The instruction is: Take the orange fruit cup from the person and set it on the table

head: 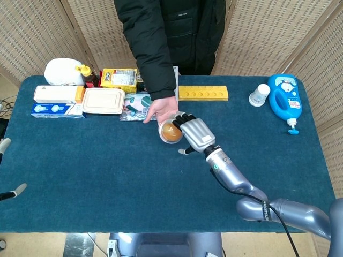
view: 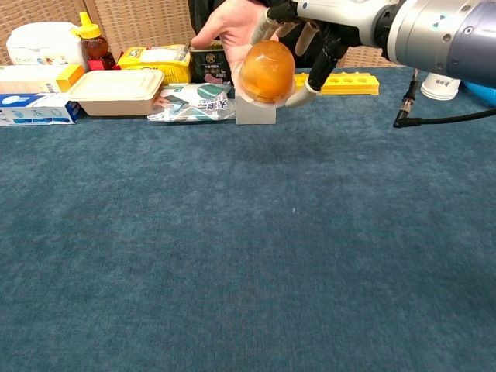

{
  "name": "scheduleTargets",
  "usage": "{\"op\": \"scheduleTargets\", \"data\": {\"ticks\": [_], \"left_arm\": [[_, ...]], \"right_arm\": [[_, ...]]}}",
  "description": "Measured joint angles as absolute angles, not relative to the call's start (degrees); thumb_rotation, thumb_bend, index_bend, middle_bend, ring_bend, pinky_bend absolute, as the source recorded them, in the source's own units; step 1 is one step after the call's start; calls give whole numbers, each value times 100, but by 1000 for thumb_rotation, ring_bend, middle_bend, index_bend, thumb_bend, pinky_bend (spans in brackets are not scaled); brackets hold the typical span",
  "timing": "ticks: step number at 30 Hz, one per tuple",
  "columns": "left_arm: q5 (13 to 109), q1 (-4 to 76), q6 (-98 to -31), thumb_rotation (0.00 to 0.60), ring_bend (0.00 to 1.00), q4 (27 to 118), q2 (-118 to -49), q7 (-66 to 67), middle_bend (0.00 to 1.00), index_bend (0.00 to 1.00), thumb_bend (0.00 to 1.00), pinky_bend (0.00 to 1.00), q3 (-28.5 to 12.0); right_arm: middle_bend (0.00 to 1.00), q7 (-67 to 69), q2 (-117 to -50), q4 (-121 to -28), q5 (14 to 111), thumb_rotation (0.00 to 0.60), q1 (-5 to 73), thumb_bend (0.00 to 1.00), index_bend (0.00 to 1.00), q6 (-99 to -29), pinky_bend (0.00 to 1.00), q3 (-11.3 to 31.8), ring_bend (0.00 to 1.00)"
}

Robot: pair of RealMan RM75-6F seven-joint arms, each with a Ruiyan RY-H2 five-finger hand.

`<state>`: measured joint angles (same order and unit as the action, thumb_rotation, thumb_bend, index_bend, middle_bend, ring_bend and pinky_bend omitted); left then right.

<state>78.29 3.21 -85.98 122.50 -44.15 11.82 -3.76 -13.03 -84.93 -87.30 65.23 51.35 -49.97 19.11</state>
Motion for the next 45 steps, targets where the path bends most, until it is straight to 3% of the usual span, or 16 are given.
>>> {"op": "scheduleTargets", "data": {"ticks": [7, 15, 24, 37, 45], "left_arm": [[7759, 345, -8576, 600, 0, 12254, -4419, 1196, 0, 0, 13, 14, -387], [7708, 381, -8534, 600, 0, 12261, -4433, 1239, 0, 0, 12, 14, -387], [7690, 389, -8529, 600, 0, 12257, -4402, 1160, 0, 0, 13, 14, -394], [7827, 372, -8523, 600, 0, 12274, -4359, 1085, 0, 0, 12, 14, -335], [7870, 345, -8549, 600, 0, 12275, -4333, 1025, 0, 0, 13, 14, -312]], "right_arm": [[358, -1024, -8897, -8140, 6704, 600, 5204, 213, 367, -5193, 516, 1874, 336], [465, -550, -9468, -7396, 7141, 600, 5238, 281, 455, -5773, 637, 1865, 458], [487, -340, -9175, -7689, 7474, 600, 5051, 308, 481, -6080, 643, 1763, 470], [493, -281, -7748, -9149, 8207, 600, 4200, 309, 490, -6700, 644, 1160, 478], [493, -360, -7831, -8813, 8368, 600, 4069, 311, 490, -6414, 645, 692, 478]]}}
